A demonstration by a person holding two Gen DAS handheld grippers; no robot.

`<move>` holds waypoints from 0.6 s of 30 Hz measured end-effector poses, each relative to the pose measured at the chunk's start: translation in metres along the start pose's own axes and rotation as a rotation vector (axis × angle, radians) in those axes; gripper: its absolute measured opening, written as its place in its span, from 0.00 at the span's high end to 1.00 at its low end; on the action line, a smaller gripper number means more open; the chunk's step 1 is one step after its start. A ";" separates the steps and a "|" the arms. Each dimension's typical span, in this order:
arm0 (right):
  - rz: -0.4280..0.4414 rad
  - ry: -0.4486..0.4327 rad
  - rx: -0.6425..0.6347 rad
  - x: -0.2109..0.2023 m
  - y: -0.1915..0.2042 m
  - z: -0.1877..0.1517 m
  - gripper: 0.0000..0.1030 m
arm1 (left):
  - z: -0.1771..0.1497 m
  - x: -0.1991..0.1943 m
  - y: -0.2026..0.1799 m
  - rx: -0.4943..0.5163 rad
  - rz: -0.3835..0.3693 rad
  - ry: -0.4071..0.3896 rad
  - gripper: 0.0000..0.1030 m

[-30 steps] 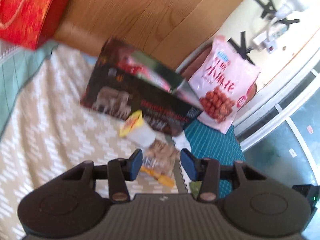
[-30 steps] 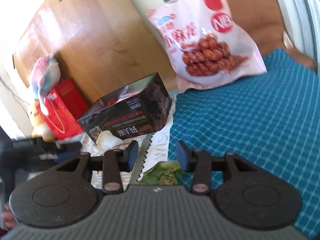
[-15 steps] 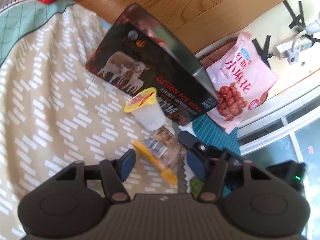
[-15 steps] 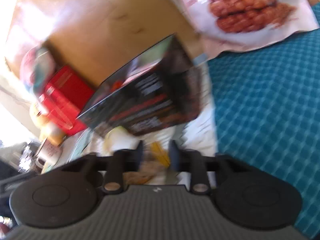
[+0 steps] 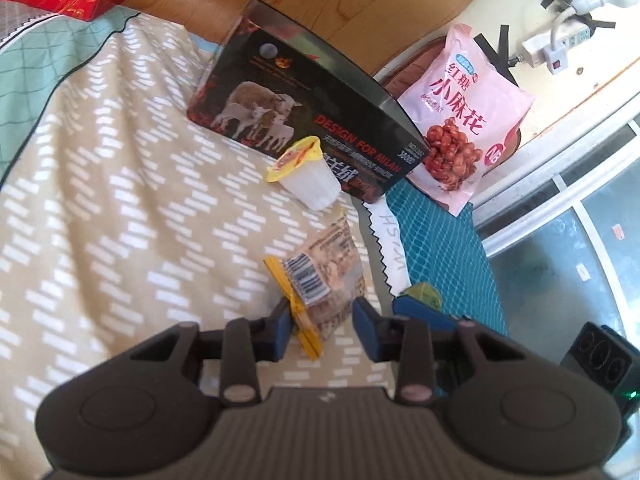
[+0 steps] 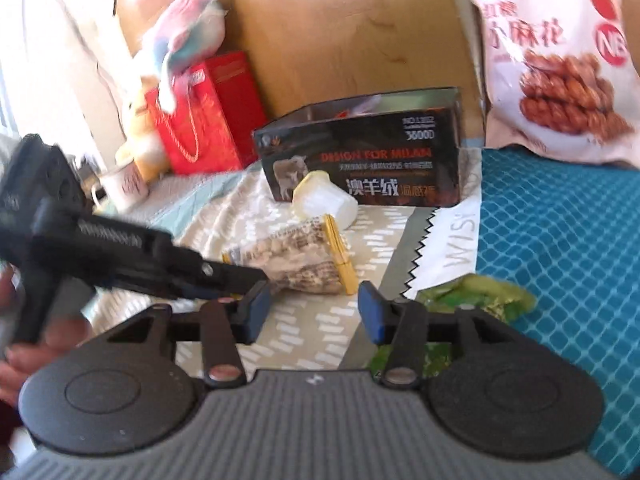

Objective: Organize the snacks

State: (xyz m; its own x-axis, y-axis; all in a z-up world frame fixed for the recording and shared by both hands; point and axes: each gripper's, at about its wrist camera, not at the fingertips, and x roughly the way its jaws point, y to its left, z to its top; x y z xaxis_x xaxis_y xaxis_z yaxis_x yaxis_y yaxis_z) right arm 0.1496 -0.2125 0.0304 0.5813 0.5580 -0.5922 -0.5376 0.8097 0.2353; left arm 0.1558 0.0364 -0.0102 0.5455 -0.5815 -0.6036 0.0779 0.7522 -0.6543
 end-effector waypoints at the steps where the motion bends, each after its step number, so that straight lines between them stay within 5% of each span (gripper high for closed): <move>1: -0.013 0.007 -0.029 0.005 0.001 0.003 0.50 | 0.001 -0.002 0.002 -0.007 0.001 -0.004 0.61; 10: -0.015 0.127 -0.375 0.051 0.017 0.019 0.32 | 0.017 -0.001 0.008 0.029 0.025 0.029 0.67; 12: 0.020 0.143 -0.361 0.056 0.012 0.022 0.35 | 0.019 0.000 0.006 0.049 0.040 0.031 0.70; 14: 0.041 0.140 -0.313 0.056 0.007 0.023 0.67 | 0.020 -0.001 0.005 0.062 0.048 0.029 0.72; 18: 0.037 0.092 -0.259 0.041 0.009 0.022 0.69 | 0.022 -0.012 -0.012 0.124 0.027 0.013 0.72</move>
State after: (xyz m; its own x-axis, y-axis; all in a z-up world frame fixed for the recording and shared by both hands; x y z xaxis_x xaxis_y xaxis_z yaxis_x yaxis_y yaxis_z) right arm 0.1821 -0.1786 0.0251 0.5067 0.5577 -0.6574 -0.7026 0.7091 0.0600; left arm 0.1666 0.0410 0.0147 0.5381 -0.5635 -0.6269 0.1663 0.8001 -0.5764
